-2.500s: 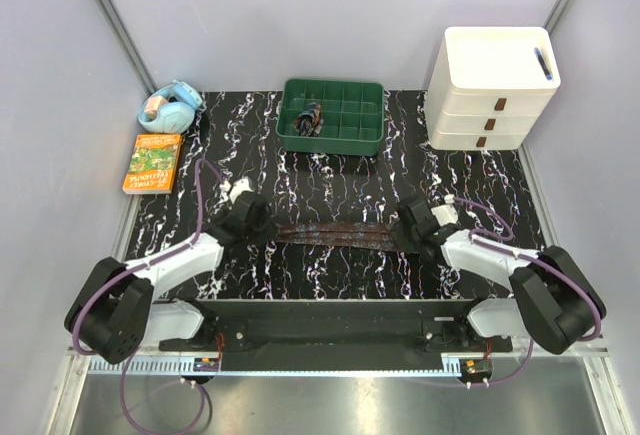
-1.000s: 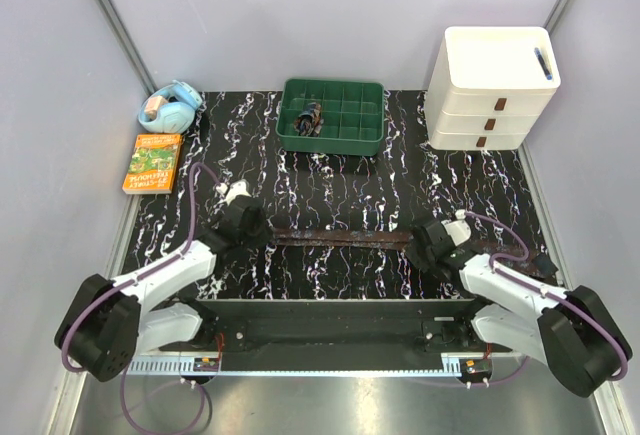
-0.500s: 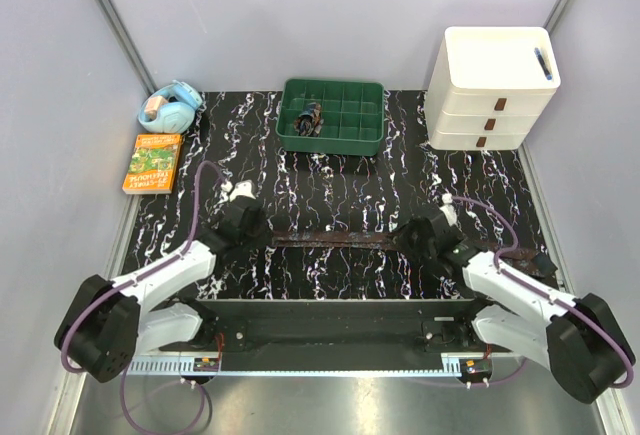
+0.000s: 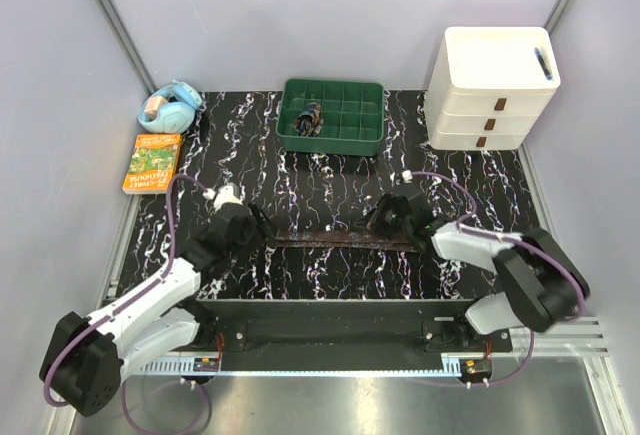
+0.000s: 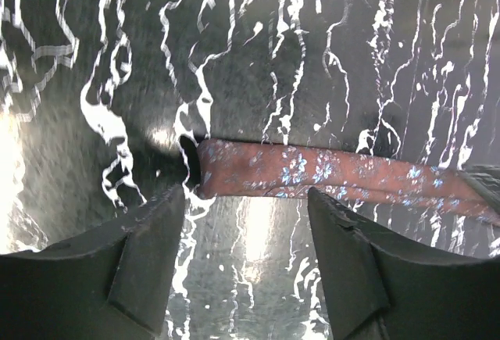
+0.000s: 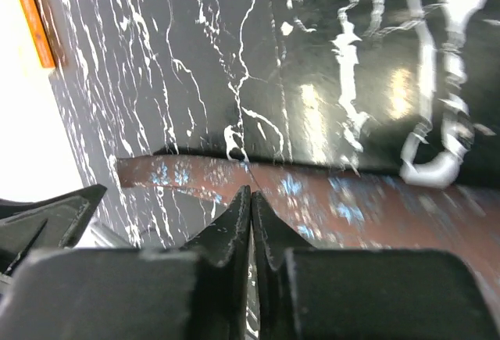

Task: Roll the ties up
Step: Flatten out the tie at the center of the board.

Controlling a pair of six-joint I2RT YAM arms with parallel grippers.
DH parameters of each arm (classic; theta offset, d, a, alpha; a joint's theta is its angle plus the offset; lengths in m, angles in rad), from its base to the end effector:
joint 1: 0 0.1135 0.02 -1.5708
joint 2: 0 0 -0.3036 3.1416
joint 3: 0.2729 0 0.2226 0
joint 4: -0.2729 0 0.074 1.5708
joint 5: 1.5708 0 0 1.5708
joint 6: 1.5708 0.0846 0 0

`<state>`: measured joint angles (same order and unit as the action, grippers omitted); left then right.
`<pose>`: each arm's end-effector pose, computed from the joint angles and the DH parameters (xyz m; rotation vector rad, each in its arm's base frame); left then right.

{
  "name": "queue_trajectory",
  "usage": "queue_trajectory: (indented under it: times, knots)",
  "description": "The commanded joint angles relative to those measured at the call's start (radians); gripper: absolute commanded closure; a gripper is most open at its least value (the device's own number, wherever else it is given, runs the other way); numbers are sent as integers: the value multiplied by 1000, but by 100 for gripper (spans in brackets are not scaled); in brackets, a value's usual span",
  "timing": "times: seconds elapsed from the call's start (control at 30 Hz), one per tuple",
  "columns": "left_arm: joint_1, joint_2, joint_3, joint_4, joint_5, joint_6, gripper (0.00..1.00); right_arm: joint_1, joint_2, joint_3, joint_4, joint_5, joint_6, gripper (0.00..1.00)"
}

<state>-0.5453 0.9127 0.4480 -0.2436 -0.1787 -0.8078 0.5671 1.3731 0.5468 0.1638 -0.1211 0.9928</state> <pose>0.1551 -0.0765 0.2090 -0.3977 2.2831 -0.5053 0.2259 0.1560 0.1970 0.4400 2.3741 0.9326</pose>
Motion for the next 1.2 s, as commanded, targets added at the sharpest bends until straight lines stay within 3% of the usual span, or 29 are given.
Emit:
queue_trajectory:
  times: [0.0, 0.13, 0.33, 0.5, 0.77, 0.9, 1.03, 1.17]
  knots:
    - [4, -31, -61, 64, -38, -183, 36, -1, 174, 33, 221, -153, -30, 93]
    - [16, -52, -121, 133, -31, -240, 37, -1, 259, -11, 373, -198, 17, 95]
    - [21, -18, -138, 154, -33, -249, 39, 0, 290, -42, 394, -193, 13, 97]
    - [25, -11, -199, 283, 21, -283, 40, 1, 291, -80, 416, -192, 18, 97]
    - [25, 61, -190, 294, -5, -309, 47, 1, 326, -127, 494, -199, 27, 99]
    - [25, 80, -160, 276, -38, -277, 59, 1, 336, -130, 508, -204, 29, 100]
    - [24, 101, -149, 270, -65, -268, 62, 1, 334, -131, 510, -206, 26, 100]
    - [24, 137, -135, 300, -77, -243, 71, 1, 346, -140, 526, -213, 24, 100]
